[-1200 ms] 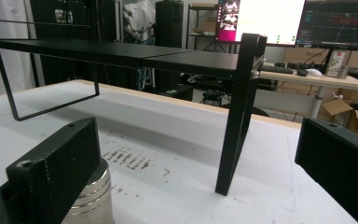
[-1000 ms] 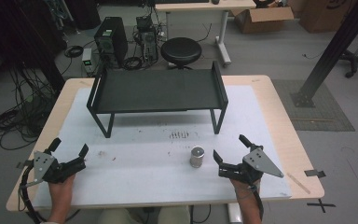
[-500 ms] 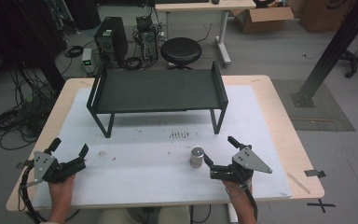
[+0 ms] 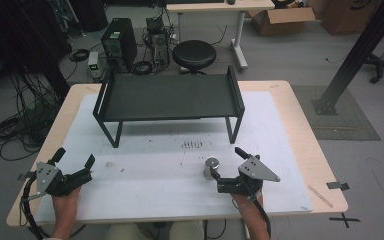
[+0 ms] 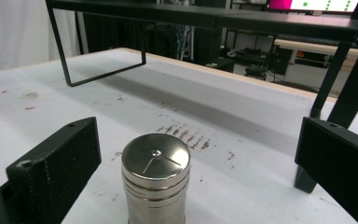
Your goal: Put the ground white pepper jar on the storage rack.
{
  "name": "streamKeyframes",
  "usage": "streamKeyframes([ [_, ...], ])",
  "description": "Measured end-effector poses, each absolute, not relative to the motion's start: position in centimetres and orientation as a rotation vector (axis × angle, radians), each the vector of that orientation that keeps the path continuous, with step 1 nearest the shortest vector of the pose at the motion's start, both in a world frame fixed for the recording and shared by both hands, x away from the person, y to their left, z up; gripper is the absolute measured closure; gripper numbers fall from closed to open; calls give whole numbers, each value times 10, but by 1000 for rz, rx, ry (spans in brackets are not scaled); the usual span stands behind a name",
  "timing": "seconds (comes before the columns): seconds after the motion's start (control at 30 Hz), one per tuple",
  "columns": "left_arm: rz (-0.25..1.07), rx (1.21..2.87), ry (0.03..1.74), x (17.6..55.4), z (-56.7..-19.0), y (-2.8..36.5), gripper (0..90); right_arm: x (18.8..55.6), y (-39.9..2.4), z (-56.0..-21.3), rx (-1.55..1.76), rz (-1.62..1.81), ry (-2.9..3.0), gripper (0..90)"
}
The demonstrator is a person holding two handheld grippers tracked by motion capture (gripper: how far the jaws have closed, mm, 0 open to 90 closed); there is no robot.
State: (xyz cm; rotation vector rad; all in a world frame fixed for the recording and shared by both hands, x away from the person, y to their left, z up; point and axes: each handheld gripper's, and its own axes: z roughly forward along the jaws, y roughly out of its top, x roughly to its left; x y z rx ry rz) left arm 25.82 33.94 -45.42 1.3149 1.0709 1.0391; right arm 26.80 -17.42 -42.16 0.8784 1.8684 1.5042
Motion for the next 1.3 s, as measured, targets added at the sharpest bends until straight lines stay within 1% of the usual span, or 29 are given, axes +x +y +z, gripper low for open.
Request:
streamKeyframes([
  [0.47,1039,1315,1071,258,-454,339,2,277,-159,-430,909,1480,1957,0],
  [0.8,1039,1315,1071,258,-454,339,2,283,-155,-436,952,1453,2013,19],
  [1.13,1038,1315,1071,258,-454,339,3,289,-152,-441,991,1433,2083,73],
  [1.17,1038,1314,1071,258,-454,340,2,290,-151,-442,996,1428,2093,93],
  [1.2,1038,1314,1071,258,-454,340,2,290,-151,-442,996,1428,2093,93],
  [1.23,1039,1314,1071,258,-454,340,2,290,-151,-443,1003,1427,2102,118],
  [1.27,1039,1314,1071,258,-454,340,2,290,-151,-443,1003,1427,2102,118],
  [1.3,1039,1314,1071,258,-454,339,2,291,-151,-443,1010,1431,2109,140],
])
